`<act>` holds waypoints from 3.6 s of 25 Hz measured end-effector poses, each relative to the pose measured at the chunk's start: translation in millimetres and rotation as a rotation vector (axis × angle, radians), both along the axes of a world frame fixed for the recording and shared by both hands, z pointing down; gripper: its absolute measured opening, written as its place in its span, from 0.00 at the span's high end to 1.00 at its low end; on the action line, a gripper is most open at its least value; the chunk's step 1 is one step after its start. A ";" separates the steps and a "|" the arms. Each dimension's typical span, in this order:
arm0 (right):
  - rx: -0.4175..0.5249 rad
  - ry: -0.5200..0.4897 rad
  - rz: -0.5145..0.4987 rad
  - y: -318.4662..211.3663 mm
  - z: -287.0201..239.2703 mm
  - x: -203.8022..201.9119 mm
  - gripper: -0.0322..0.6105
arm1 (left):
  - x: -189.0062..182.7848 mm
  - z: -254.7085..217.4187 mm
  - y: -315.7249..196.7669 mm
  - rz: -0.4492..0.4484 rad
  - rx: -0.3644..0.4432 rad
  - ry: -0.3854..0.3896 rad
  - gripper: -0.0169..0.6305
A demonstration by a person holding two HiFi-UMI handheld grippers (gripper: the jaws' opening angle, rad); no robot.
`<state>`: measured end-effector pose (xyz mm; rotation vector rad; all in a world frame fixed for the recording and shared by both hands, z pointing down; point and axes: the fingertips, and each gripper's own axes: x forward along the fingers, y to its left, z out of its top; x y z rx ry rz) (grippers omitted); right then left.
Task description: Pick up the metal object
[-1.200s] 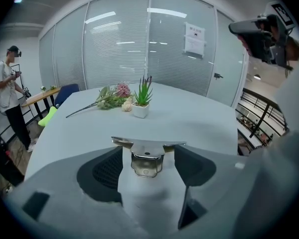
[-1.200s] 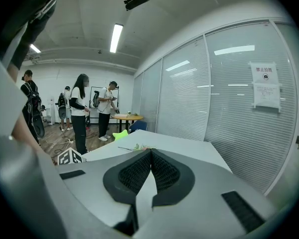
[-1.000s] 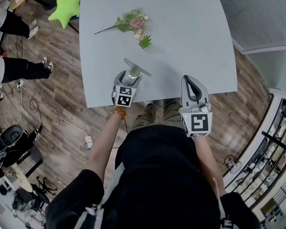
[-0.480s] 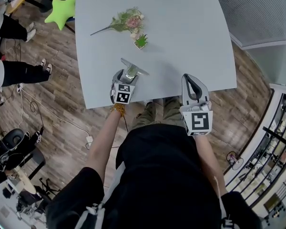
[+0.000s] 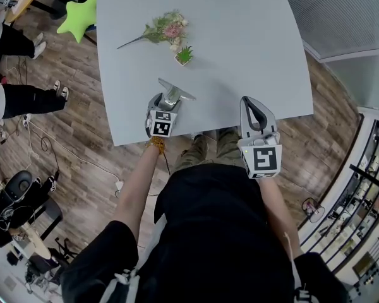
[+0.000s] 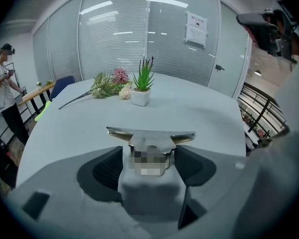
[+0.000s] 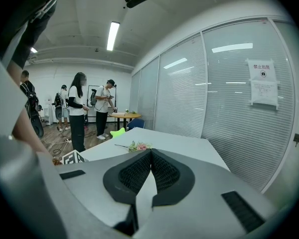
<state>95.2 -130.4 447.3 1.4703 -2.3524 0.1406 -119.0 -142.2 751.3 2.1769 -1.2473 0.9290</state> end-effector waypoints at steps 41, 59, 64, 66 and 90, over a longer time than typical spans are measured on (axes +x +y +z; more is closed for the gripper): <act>-0.017 0.012 0.012 -0.6 4.9 7.9 0.95 | 15.8 -5.6 -16.9 -0.002 -0.009 0.017 0.52; -0.003 0.009 -0.028 -0.4 2.9 -3.3 0.95 | 2.8 -10.6 -5.5 -0.070 -0.016 0.016 0.53; 0.004 0.006 -0.054 2.1 -0.6 -14.2 0.95 | 0.1 -9.9 7.3 -0.081 -0.028 0.027 0.53; 0.003 0.013 -0.075 3.2 -0.5 -20.3 0.95 | -2.5 -9.8 10.7 -0.088 -0.029 0.027 0.53; -0.010 -0.014 -0.205 20.5 2.8 -62.1 0.95 | -2.2 -30.2 34.0 -0.135 0.016 0.070 0.53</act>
